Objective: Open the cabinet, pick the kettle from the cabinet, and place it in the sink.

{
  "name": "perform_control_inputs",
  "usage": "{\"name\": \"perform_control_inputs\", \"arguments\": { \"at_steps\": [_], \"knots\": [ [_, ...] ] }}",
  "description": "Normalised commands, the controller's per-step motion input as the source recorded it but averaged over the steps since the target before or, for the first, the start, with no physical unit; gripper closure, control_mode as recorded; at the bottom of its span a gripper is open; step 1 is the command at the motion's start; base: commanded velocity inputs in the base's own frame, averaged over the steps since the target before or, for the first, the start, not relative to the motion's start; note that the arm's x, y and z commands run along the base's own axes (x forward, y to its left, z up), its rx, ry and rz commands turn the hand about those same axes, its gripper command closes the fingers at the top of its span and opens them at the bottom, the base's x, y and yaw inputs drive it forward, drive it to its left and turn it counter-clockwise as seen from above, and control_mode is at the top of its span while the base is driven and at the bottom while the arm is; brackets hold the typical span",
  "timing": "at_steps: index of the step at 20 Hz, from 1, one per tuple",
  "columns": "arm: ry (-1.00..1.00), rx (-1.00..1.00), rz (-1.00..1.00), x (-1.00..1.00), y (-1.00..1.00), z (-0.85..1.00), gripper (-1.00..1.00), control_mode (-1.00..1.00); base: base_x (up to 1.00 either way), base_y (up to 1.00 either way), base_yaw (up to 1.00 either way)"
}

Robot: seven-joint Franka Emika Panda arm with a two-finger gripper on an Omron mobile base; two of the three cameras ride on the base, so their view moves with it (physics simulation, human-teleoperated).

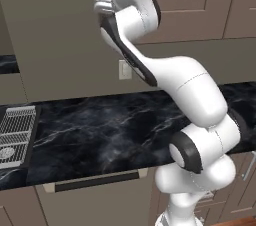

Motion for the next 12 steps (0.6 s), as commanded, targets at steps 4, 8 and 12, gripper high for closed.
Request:
{"name": "perform_control_inputs", "arguments": {
  "at_steps": [4,8,12],
  "knots": [
    [-0.07,0.19,0.00,-0.16,0.02,-0.24,1.00,-1.00,0.00,0.00,0.00],
    [0.00,0.14,0.00,-0.22,0.10,-0.20,1.00,-1.00,0.00,0.00,0.00],
    [0.00,0.13,0.00,-0.31,0.08,-0.12,1.00,-1.00,0.00,0.00,0.00]
  ]
}}
